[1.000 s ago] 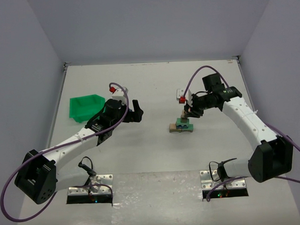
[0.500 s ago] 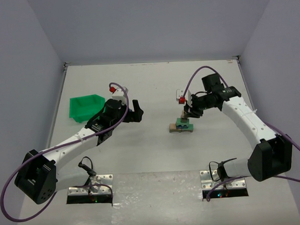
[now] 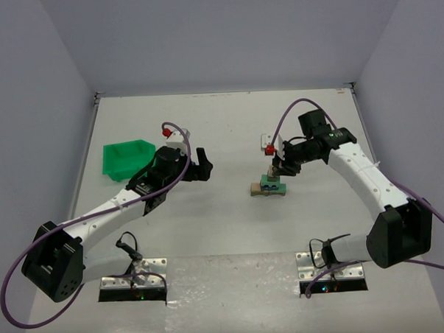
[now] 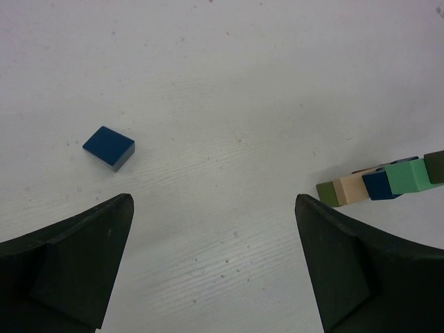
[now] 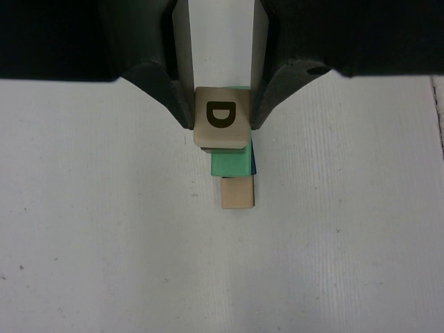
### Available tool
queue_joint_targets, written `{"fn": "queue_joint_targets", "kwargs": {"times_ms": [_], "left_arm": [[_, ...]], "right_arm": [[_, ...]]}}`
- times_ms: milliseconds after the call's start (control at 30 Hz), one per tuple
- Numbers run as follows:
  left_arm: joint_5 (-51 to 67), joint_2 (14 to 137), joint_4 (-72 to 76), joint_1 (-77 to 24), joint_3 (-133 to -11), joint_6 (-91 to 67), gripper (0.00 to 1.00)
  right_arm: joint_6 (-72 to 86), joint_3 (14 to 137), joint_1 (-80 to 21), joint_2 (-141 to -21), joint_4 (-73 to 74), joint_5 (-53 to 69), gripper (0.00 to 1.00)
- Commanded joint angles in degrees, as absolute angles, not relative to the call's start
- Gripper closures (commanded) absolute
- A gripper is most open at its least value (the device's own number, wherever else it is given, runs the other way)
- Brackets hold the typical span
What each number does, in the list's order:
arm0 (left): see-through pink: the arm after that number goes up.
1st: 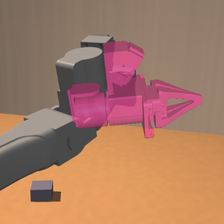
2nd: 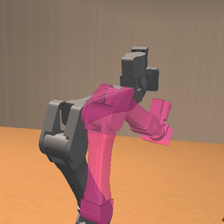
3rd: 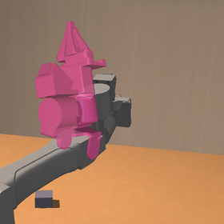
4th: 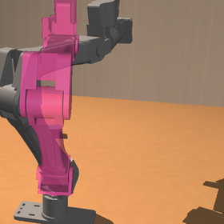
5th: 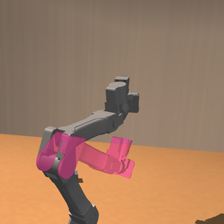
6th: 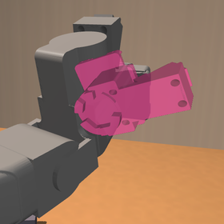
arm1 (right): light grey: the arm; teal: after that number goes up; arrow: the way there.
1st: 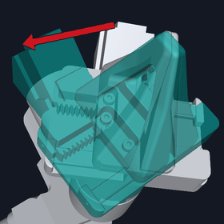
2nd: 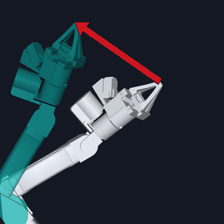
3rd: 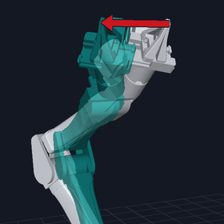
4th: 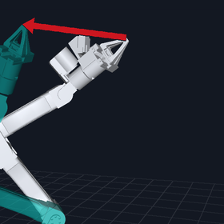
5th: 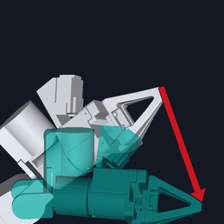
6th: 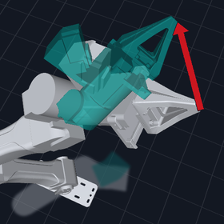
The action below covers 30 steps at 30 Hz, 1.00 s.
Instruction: Build the wood block tower
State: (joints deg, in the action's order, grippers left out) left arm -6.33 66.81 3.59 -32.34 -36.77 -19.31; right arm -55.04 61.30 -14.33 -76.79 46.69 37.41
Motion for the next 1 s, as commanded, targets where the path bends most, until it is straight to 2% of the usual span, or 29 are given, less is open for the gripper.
{"fn": "queue_joint_targets", "kwargs": {"times_ms": [0,400,567,633,700,967], "left_arm": [[-5.7,67.1,6.6,-32.9,-38.2,-18.3,0.0],[-5.3,67.1,6.8,-32.8,-38.0,-17.8,0.0],[-4.5,67.1,6.9,-32.8,-38.0,-17.7,0.0],[-4.4,67.2,6.9,-32.9,-38.0,-17.7,0.0],[-4.2,67.2,6.9,-32.8,-38.0,-17.5,0.0],[-3.6,67.4,6.9,-32.8,-38.1,-17.3,0.0]], "right_arm": [[-56.2,61.9,-14.0,-77.4,46.4,38.9,0.76],[-56.4,62.1,-13.9,-77.9,46.4,38.2,0.72],[-56.5,61.8,-13.9,-77.3,46.4,37.9,0.55],[-56.5,61.7,-14.0,-77.3,46.3,37.7,0.43],[-56.4,61.7,-14.0,-77.3,46.4,37.7,0.36],[-55.2,61.5,-13.9,-77.1,45.2,36.6,0.22]]}}
